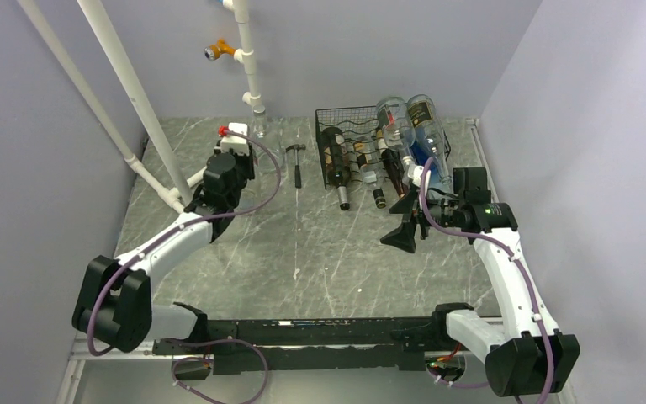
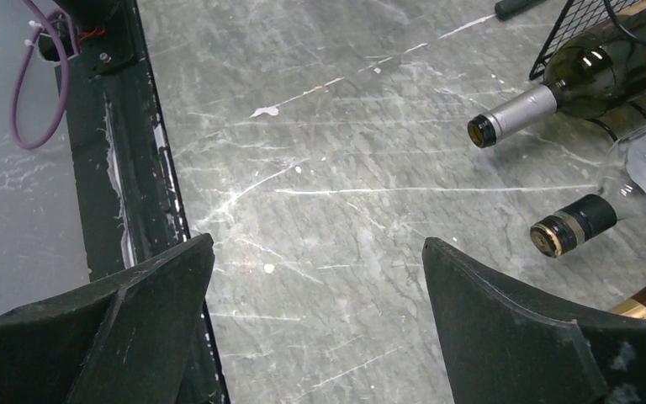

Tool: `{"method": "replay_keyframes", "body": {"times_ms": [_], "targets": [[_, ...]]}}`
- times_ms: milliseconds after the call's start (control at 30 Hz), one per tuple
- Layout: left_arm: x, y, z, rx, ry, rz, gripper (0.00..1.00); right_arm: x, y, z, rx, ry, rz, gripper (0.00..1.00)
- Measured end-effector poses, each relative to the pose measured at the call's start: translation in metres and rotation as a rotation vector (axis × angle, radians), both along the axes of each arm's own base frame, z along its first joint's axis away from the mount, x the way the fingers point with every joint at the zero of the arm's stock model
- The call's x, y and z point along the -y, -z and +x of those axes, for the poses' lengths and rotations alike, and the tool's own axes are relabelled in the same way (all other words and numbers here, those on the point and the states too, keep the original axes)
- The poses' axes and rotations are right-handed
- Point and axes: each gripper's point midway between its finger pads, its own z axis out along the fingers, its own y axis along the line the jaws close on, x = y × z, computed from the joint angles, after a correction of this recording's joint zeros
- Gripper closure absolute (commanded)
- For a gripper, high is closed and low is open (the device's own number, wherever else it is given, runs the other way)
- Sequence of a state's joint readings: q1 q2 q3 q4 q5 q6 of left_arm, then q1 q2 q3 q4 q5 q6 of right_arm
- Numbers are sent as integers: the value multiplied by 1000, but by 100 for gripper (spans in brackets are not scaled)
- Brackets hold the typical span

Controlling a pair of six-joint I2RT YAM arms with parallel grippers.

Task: Take the wine bottle off the wine rack
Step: Move the wine bottle to the center of the board.

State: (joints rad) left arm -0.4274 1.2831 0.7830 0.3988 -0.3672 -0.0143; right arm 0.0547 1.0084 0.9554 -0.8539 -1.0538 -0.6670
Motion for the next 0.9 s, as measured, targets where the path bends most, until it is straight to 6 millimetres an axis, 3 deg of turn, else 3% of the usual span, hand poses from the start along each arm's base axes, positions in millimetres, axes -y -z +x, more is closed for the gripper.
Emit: {"method": "replay_keyframes", "body": {"times_ms": [200, 300, 333, 467, 833, 900], "targets": [[-23, 0, 23, 7, -52, -35, 97, 2, -1, 0, 7, 7, 0, 2], [-29, 0, 28, 13, -62, -49, 75, 2, -2, 0, 14, 8, 0, 2], [-29, 0, 28, 12, -63, -50, 64, 2, -2, 0, 14, 9, 0, 2], [-29, -1, 28, 15, -64, -60, 38, 3, -2, 0, 18, 10, 1, 2], [-32, -33, 18, 77, -68, -123, 2, 4, -3, 1, 19, 13, 1, 2], [-31, -42, 14, 80, -60, -139, 0, 4, -3, 2, 22, 15, 0, 2]]}}
